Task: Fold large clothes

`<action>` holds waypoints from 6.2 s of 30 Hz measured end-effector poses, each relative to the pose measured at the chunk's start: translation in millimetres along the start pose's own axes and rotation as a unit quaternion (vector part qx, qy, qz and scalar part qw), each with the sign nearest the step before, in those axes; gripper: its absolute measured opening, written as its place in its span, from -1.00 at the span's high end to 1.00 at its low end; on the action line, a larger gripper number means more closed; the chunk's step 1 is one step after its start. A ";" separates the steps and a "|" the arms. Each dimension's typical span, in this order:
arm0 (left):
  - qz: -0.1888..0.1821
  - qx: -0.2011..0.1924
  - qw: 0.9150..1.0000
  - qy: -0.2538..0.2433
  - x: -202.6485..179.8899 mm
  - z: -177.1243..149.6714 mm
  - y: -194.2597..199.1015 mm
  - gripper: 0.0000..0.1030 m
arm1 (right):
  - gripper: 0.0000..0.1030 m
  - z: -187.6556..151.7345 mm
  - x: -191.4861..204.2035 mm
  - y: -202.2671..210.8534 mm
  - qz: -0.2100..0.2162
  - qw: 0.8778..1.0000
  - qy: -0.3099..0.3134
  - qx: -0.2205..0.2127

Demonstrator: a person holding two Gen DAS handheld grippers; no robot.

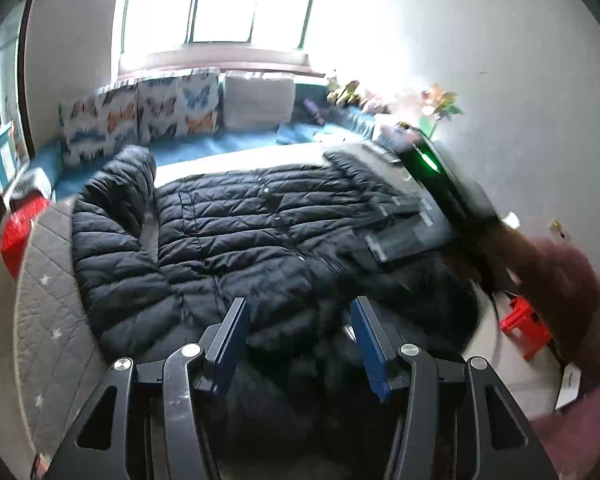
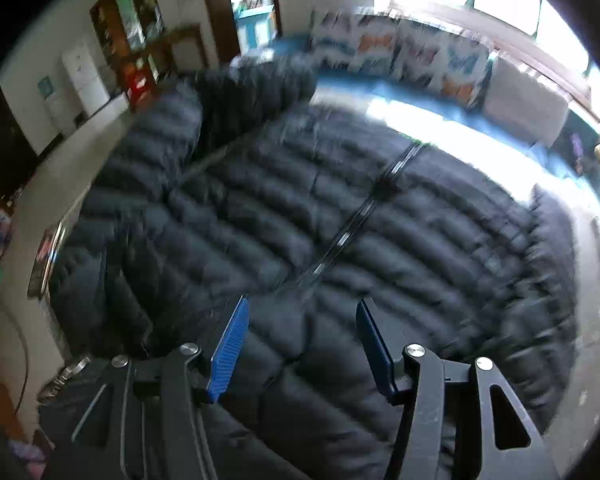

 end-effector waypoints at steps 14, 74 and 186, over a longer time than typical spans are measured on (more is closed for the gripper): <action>-0.010 0.157 0.985 -0.071 -19.0 -78.1 -173.4 -0.12 | -0.19 -112.3 47.7 -19.9 0.009 0.994 0.085 0.068; 0.244 0.098 0.899 0.350 343.5 31.0 -171.5 -0.21 | -0.19 -100.9 -235.1 16.8 -0.119 0.966 -0.230 0.006; 0.111 -0.005 0.993 0.023 5.7 -63.5 -46.9 -0.54 | -0.31 -142.3 -14.8 7.8 -0.037 0.998 0.046 0.017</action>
Point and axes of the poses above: each gripper's, at about its wrist camera, not at the fingertips, and y roughly against the way its jaws point, x to its left, z to its top, the point moved 10 cm from there along -y, roughly the way its jaws point, and after that the axes turned 1 degree about -y, right-handed, at the moved point
